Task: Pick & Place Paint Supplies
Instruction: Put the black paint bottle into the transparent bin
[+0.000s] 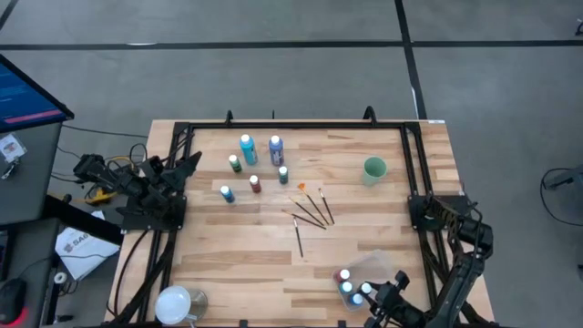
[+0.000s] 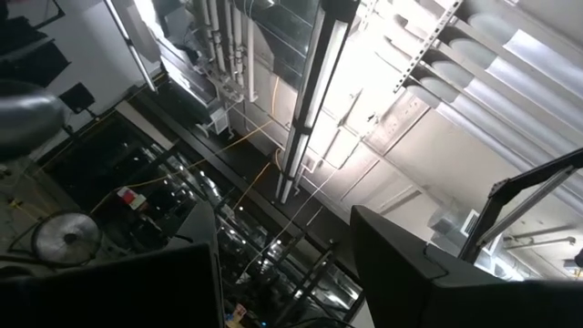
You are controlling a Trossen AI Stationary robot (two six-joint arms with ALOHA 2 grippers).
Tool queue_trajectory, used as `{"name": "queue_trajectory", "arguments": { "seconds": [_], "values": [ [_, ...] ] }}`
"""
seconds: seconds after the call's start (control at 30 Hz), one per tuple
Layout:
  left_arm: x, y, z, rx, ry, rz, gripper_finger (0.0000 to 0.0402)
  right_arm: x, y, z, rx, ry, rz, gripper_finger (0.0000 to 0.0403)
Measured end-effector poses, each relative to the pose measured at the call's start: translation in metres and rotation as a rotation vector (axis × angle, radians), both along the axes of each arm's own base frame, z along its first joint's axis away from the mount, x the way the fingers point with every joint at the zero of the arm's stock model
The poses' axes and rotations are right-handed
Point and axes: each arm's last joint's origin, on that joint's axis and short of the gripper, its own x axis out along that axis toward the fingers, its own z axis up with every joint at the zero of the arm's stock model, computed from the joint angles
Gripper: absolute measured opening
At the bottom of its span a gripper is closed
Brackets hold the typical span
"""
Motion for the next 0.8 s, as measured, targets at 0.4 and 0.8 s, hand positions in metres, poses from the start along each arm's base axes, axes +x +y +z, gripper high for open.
{"name": "queue_trajectory", "arguments": {
  "seconds": [0.4, 0.8],
  "values": [
    [0.0, 0.0, 0.0, 0.0, 0.0, 0.0, 0.0132, -0.0008, 0.002, -0.0005, 0.01, -0.001, 0.01, 0.0133],
    [0.0, 0.0, 0.0, 0.0, 0.0, 0.0, 0.0132, 0.0002, 0.0037, -0.0011, 0.031, -0.006, 0.011, 0.0137]
  ]
}}
